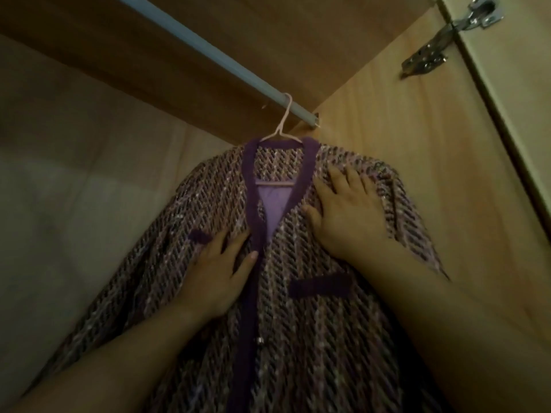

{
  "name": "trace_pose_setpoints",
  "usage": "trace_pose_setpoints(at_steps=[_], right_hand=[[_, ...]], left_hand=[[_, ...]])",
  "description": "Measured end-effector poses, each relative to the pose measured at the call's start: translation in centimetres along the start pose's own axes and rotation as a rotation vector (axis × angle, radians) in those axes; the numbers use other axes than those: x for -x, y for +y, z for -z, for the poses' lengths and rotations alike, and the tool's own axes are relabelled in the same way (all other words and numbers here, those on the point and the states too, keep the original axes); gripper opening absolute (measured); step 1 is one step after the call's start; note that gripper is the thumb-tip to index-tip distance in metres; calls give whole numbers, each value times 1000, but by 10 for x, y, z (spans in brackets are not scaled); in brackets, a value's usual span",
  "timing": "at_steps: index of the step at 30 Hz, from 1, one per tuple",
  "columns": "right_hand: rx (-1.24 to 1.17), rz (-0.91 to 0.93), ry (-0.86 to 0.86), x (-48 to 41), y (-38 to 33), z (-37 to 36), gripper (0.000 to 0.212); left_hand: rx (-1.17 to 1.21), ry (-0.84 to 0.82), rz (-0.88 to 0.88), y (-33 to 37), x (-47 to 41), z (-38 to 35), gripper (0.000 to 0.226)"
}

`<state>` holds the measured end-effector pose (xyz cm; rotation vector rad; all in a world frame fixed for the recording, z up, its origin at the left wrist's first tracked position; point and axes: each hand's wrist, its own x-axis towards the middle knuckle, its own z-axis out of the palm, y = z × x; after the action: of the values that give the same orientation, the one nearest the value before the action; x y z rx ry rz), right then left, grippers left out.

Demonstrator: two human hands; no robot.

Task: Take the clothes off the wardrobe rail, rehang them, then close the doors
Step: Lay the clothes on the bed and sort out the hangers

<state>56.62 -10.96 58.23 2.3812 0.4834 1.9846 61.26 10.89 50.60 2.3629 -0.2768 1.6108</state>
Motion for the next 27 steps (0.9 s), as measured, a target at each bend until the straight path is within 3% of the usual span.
trace_pose_setpoints(at_steps=[7, 14, 17, 21, 27], right_hand=[[-71, 66, -229, 110, -25, -6, 64], [-110, 73, -141, 218, -46, -14, 61], [-151, 44, -222, 275, -54, -8, 60], [-215, 10, -317, 353, -68, 22, 58], [-239, -79, -557, 464, -91, 92, 55]], left_hand=[[-100, -180, 61, 5, 101, 16, 74], [-157, -323, 44, 16, 200, 28, 81], [-237, -410, 40, 21, 247, 33, 81], [-157, -483, -62, 27, 316, 40, 77], [85, -613, -75, 58, 418, 62, 69]])
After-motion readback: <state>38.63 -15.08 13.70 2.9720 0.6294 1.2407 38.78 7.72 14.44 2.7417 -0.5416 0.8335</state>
